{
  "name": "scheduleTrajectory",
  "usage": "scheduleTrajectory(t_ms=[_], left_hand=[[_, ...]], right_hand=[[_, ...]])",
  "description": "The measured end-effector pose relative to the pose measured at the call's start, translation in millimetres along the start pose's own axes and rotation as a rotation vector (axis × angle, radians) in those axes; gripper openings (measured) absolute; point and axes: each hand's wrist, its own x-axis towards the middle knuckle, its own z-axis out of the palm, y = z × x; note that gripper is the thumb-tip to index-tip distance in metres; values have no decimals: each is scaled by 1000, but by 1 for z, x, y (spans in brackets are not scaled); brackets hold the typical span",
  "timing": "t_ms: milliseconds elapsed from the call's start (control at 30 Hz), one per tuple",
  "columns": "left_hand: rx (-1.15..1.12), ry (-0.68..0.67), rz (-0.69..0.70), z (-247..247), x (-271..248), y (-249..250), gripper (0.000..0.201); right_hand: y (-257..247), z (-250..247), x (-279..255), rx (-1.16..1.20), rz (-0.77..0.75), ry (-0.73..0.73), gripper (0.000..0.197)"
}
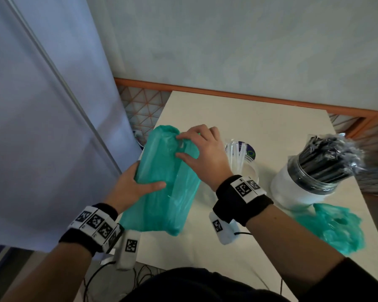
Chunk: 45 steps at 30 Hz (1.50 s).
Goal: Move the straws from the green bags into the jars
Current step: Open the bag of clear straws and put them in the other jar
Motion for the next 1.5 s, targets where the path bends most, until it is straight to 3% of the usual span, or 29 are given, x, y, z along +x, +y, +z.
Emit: scheduleTrajectory(t_ms=[200, 300, 367, 533, 667, 800, 933, 1067, 1133, 1200, 1233, 1300, 1433, 1500], left_hand=[[-80, -44, -9, -2, -9, -7, 59], [-96, -95, -48, -7, -11, -15, 86], [-76, -124, -79, -8, -13, -16, 94], [-180, -109, -73, 1, -10, -15, 93], [-170, -101, -87, 5, -10, -16, 86], [-191, -69, -25, 16, -4, 6, 80], [-15, 157, 224, 28, 9, 43, 48], [104, 334, 343, 26, 17, 58, 37], [152, 357, 379, 24, 19, 65, 28], [146, 374, 376, 18, 21, 70, 12], [136, 383, 367, 14, 23, 72, 7], [160, 395, 371, 7, 23, 74, 10], [224, 399, 443, 2, 14, 82, 19], [309, 318, 513, 3, 8, 87, 31]], right_hand=[[1, -1, -4, 56, -72, 41, 10], [-4, -11, 6, 194, 152, 75, 8], [-3, -22, 14, 264, 273, 136, 7], [-7, -23, -5, 460, 442, -113, 37], [-6, -21, -23, 583, 466, -143, 46], [-14, -10, -21, 429, 452, -67, 28], [-16, -4, -15, 423, 529, -39, 5], [-21, -11, -8, 341, 523, 7, 44], [-27, -12, -6, 291, 492, 47, 40], [-31, -15, -6, 340, 475, 107, 15], [-32, -19, -6, 398, 480, 143, 22], [-33, -28, -5, 539, 497, 193, 36], [-36, -34, 0, 450, 367, 130, 47], [-39, -33, 5, 439, 412, 68, 50]])
